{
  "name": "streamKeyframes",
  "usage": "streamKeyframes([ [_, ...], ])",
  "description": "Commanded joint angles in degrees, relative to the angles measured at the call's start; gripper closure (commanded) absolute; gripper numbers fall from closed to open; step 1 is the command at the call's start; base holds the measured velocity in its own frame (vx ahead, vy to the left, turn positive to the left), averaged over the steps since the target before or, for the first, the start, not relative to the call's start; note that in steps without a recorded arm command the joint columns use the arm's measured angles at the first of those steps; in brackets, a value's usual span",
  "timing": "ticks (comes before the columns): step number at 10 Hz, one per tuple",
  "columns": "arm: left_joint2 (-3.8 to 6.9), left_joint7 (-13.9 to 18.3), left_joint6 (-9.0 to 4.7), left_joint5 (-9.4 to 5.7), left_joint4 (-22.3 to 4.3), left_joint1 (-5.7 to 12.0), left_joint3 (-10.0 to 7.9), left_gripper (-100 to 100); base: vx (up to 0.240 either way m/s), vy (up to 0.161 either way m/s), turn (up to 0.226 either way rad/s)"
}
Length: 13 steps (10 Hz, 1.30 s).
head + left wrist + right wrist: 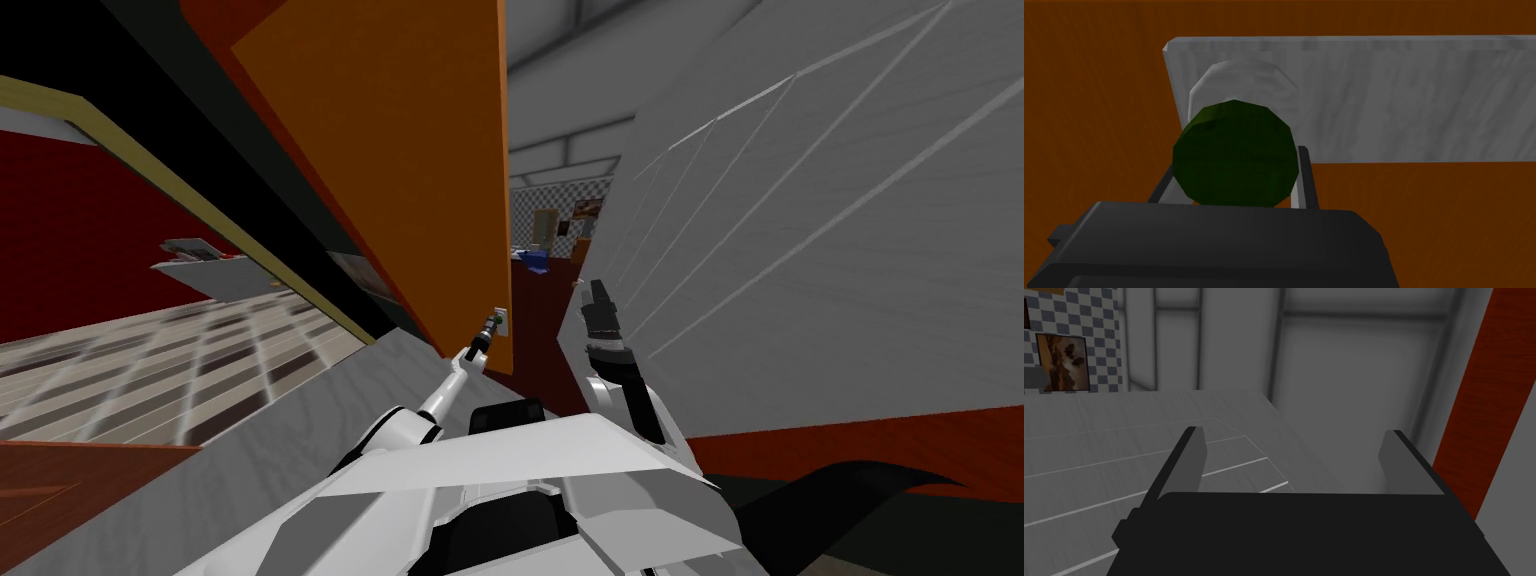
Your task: Push the door open
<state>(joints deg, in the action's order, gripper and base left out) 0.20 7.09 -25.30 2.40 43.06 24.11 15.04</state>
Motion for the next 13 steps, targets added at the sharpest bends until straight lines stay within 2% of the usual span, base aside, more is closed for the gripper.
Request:
streamKeyframes([
  [1, 1.15, -0.5, -0.26, -0.4, -0.8, 0.65, -1.69, 100, 0.162, -0.117, 0.149],
  [2, 1.15, -0.5, -0.26, -0.4, -0.8, 0.65, -1.69, 100, 0.095, -0.061, 0.036],
  [3, 1.94, -0.4, 0.59, -0.35, 0.9, -0.36, -1.2, -100, -0.064, -0.002, 0.031],
  [6, 2.3, -0.1, 0.76, -0.49, 1.1, -0.41, -1.09, -100, -0.195, 0.023, 0.022],
  [8, 1.89, 0.1, 0.95, -0.66, 1.4, -0.48, -0.97, -100, -0.222, 0.037, 0.033],
  [10, 0.77, 0.4, 1.12, -0.8, 1.6, -0.53, -0.86, -100, -0.235, 0.013, 0.026],
  [11, -0.27, 0.5, 1.21, -0.88, 1.7, -0.57, -0.8, -100, -0.223, -0.009, 0.032],
  [12, 0.17, 0.3, 0.69, -0.85, 0.8, -0.27, -0.95, -100, -0.097, -0.009, 0.004],
  [13, 1.23, 0.2, 0.52, -0.89, 0.7, -0.23, -1.14, -100, 0.079, -0.037, -0.027],
])
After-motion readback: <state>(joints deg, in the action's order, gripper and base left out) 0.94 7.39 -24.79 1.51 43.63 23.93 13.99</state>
